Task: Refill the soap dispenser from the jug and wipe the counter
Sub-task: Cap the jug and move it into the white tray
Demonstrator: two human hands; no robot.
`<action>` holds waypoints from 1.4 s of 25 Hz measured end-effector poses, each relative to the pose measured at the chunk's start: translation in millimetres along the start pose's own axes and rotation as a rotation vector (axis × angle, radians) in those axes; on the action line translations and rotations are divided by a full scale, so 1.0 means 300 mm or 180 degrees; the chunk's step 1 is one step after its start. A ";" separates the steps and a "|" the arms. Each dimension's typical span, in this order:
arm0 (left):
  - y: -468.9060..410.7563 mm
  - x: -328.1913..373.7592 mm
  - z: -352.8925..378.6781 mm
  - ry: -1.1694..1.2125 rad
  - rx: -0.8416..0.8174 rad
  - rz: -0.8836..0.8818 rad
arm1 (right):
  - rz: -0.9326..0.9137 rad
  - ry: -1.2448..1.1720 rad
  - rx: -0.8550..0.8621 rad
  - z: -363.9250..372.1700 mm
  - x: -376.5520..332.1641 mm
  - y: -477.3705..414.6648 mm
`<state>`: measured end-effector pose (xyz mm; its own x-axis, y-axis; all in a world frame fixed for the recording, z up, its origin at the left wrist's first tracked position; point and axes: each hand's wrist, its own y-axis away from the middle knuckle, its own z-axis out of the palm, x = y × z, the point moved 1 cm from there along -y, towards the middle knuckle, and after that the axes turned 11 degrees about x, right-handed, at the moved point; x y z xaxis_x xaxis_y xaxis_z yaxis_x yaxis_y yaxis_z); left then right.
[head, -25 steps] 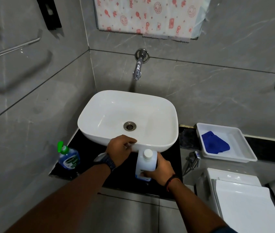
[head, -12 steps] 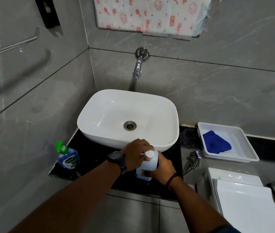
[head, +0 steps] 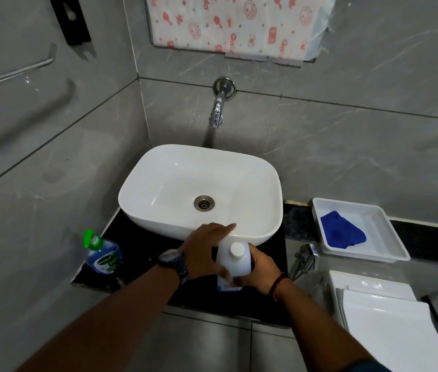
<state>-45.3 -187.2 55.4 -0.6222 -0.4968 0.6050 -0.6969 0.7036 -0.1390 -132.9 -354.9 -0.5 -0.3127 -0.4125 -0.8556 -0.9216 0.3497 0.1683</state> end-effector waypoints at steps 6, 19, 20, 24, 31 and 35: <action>0.084 -0.018 0.141 0.0845 -0.0094 -0.0997 | -0.0039 -0.0434 -0.0385 -0.108 -0.018 0.031; -0.346 0.460 0.230 0.1311 0.0162 -0.0292 | -0.0115 -0.0089 0.2418 -0.557 -0.111 0.093; -0.402 0.493 0.260 0.1325 0.0060 -0.0157 | -0.0071 -0.0048 0.2667 -0.599 -0.083 0.079; -0.602 0.560 0.447 0.1049 0.0011 0.0281 | 0.0268 0.0047 0.3104 -0.781 0.097 -0.017; -0.980 0.400 0.893 0.0125 -0.0006 -0.0069 | 0.0818 0.0136 0.3409 -1.132 0.556 -0.402; -1.160 0.309 1.104 -0.0283 -0.0178 -0.0124 | 0.0890 0.0305 0.3331 -1.271 0.789 -0.631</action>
<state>21.4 -646.5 -99.8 -0.6260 -0.5657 0.5368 -0.7018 0.7088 -0.0714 -120.1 -839.5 -48.3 -0.5395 -0.2550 -0.8025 -0.1766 0.9661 -0.1883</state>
